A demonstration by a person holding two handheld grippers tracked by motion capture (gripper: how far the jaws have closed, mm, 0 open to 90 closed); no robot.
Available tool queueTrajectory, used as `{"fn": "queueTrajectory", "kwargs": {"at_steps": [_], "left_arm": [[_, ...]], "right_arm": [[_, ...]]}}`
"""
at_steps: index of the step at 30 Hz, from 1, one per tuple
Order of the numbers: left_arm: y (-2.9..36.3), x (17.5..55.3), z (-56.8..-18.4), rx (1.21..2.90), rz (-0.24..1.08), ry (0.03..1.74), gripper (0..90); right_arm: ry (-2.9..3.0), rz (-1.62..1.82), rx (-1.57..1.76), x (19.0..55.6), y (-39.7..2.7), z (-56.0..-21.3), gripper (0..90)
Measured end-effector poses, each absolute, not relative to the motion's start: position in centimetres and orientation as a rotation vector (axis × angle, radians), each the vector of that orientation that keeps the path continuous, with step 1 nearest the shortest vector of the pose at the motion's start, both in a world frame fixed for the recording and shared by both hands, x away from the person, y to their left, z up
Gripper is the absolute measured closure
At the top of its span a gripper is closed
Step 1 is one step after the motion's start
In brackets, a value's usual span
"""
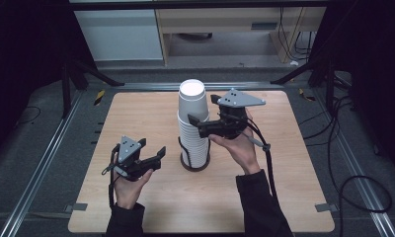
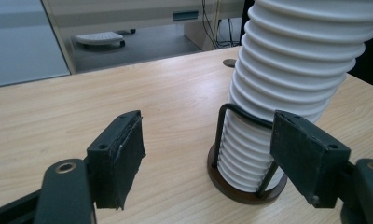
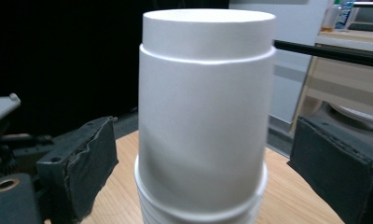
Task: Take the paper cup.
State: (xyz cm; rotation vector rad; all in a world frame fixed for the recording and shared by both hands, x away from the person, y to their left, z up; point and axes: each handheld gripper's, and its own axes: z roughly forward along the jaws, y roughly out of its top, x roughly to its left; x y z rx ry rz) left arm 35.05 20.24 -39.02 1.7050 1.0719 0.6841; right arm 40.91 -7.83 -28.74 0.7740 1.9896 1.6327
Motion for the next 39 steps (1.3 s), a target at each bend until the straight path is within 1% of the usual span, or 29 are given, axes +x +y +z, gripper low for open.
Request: {"fn": "queueTrajectory", "kwargs": {"at_steps": [12,20,28,39], "left_arm": [[20.4,34.7,-40.4,1.714,0.649,1.086,24.8],[20.5,34.5,-40.8,1.710,0.633,1.087,24.9],[20.4,34.6,-41.2,1.720,0.619,1.084,24.9],[20.4,34.6,-41.3,1.724,0.612,1.081,24.9]], "right_arm": [[2.019,1.603,0.792,42.7,-6.0,-29.4,6.2],[2.008,1.604,0.816,43.3,-5.6,-29.8,7.1],[2.025,1.587,0.815,43.7,-4.9,-30.1,11.6],[2.042,1.575,0.811,43.6,-5.1,-29.9,13.2]]}}
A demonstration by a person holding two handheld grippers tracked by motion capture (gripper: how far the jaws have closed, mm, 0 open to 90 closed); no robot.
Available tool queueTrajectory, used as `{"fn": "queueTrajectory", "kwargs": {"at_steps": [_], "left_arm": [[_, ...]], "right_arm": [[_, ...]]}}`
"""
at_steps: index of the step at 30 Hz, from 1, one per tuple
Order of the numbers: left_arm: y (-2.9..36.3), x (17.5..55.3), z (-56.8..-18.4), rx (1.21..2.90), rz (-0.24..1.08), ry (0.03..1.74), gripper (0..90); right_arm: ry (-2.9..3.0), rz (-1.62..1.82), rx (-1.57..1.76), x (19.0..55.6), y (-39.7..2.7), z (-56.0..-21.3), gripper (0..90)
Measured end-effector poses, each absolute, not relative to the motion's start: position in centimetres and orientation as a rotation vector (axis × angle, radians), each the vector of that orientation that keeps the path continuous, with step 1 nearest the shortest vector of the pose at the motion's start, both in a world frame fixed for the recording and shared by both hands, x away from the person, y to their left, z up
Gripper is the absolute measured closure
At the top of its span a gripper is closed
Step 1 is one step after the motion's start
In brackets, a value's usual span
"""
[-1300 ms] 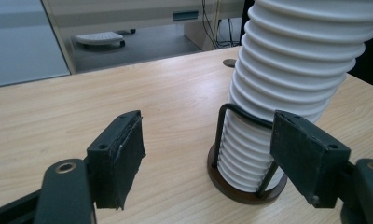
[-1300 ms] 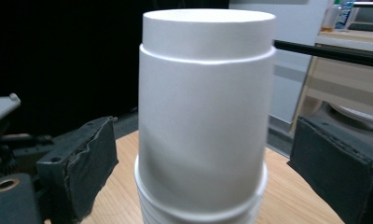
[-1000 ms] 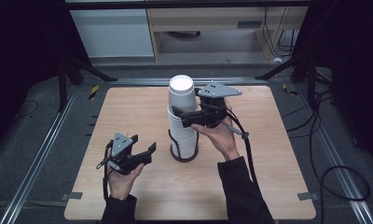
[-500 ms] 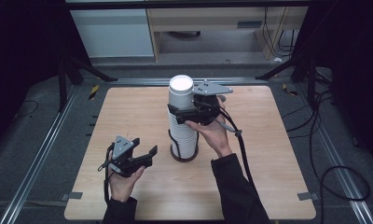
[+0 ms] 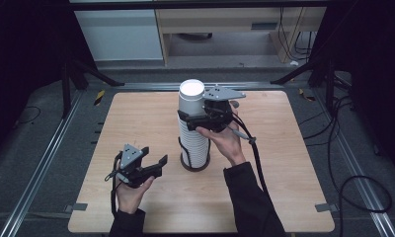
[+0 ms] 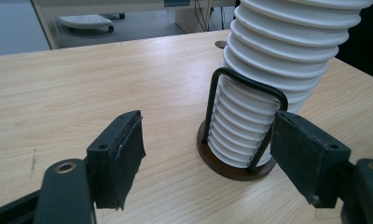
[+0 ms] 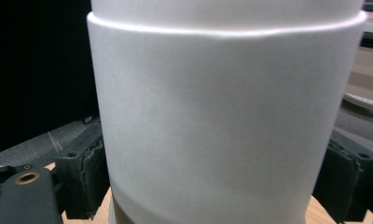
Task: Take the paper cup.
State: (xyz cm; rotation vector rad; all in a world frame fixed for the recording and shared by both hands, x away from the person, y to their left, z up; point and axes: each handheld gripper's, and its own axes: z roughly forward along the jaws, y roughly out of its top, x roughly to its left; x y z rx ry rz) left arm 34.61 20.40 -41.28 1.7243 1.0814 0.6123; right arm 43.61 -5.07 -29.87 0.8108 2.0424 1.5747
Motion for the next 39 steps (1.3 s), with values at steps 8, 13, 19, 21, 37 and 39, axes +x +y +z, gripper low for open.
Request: {"fn": "queueTrajectory", "kwargs": {"at_steps": [8,13,19,21,37,39], "left_arm": [[20.47,34.66,-41.37,1.727,0.610,1.085,25.0],[20.49,34.66,-41.37,1.727,0.608,1.085,25.1],[20.39,34.72,-41.46,1.735,0.604,1.084,25.0],[20.40,34.72,-41.47,1.739,0.604,1.083,25.0],[20.62,34.71,-41.45,1.737,0.600,1.083,25.0],[20.61,34.75,-41.47,1.738,0.598,1.085,25.0]], "right_arm": [[2.059,1.569,0.803,43.59,-5.17,-29.74,13.6],[2.057,1.569,0.802,43.61,-5.13,-29.75,13.7],[2.059,1.574,0.793,43.68,-5.17,-29.77,13.7],[2.059,1.573,0.791,43.68,-5.13,-29.77,13.7],[2.080,1.585,0.764,43.93,-5.26,-29.73,13.8],[2.080,1.583,0.764,43.94,-5.23,-29.71,13.8]]}}
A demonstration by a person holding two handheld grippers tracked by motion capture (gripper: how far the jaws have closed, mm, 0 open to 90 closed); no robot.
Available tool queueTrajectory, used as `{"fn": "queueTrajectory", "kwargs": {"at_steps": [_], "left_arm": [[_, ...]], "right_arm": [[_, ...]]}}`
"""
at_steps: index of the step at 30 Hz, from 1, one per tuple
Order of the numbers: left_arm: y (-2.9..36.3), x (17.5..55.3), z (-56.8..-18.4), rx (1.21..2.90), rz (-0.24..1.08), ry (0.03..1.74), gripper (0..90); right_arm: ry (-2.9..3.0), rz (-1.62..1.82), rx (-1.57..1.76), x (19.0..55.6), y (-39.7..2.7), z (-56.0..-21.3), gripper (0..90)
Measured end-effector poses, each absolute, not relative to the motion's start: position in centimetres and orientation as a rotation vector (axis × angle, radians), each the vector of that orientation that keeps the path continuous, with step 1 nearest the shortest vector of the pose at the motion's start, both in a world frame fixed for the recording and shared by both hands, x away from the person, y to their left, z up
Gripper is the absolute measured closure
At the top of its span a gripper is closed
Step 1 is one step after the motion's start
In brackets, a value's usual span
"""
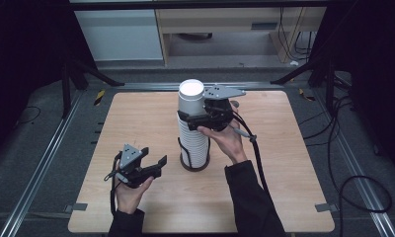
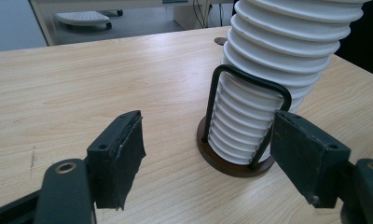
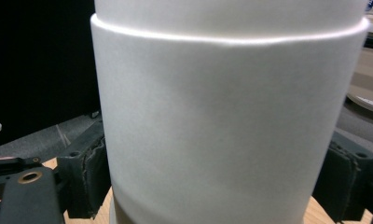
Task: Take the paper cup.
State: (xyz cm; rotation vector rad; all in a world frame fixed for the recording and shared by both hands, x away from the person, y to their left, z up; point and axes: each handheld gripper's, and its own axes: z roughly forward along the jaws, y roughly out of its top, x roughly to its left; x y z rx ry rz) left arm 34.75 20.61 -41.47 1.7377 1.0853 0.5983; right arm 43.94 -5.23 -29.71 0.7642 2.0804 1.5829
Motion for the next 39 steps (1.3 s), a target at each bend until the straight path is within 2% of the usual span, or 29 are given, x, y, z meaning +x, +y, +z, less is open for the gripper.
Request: {"fn": "queueTrajectory", "kwargs": {"at_steps": [39], "left_arm": [[20.50,34.88,-41.68,1.762,0.585,1.078,25.0]], "right_arm": [[2.089,1.572,0.741,44.11,-5.02,-29.58,14.1]]}}
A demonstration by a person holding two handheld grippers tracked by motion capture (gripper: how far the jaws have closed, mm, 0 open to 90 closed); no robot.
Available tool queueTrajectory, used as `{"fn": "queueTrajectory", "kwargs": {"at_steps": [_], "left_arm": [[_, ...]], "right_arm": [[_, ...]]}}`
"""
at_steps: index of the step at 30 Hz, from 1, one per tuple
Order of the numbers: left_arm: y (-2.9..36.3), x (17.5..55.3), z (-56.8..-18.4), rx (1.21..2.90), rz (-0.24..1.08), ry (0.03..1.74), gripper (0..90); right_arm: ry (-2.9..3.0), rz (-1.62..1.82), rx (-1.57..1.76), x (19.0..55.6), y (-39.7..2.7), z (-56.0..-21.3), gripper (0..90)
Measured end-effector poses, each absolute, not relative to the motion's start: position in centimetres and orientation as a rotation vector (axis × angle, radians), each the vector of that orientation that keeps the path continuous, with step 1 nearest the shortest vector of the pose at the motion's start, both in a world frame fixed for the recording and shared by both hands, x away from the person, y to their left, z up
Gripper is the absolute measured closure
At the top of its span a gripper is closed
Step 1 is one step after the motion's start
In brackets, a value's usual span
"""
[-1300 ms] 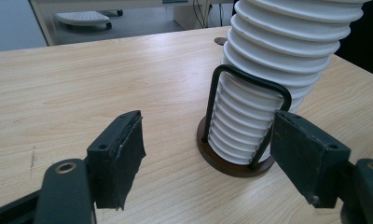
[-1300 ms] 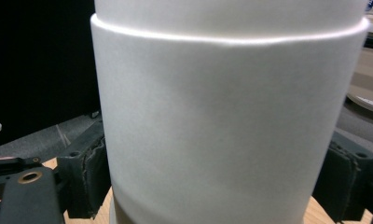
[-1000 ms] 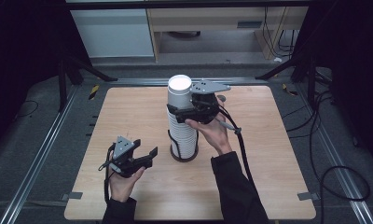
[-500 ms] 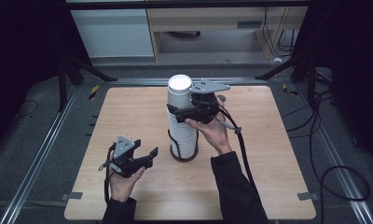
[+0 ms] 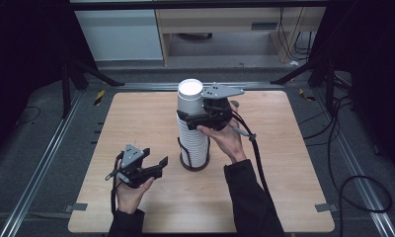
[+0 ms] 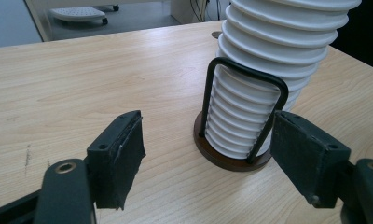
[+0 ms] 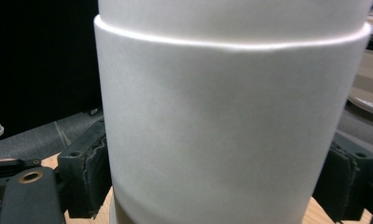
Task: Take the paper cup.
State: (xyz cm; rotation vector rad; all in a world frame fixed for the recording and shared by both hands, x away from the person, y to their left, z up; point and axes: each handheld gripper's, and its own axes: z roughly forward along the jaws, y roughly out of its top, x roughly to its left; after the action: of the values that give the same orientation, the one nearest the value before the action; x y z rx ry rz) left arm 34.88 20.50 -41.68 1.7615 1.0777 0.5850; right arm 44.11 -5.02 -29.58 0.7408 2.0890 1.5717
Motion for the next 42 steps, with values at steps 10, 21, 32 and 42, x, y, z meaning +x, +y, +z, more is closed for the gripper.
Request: {"fn": "queueTrajectory", "kwargs": {"at_steps": [10,21,32,42], "left_arm": [[20.4,34.9,-41.8,1.765,0.574,1.076,24.9],[20.4,34.9,-41.8,1.765,0.575,1.074,24.9],[20.6,34.8,-41.6,1.760,0.572,1.073,24.8],[20.7,34.6,-41.5,1.762,0.564,1.061,24.8]], "right_arm": [[2.072,1.578,0.751,44.1,-4.9,-29.7,12.5],[2.032,1.630,0.748,43.7,-5.1,-28.1,14.0],[2.038,1.605,0.744,43.9,-5.0,-26.4,14.8],[1.985,1.632,0.723,43.4,-5.8,-23.5,14.9]]}}
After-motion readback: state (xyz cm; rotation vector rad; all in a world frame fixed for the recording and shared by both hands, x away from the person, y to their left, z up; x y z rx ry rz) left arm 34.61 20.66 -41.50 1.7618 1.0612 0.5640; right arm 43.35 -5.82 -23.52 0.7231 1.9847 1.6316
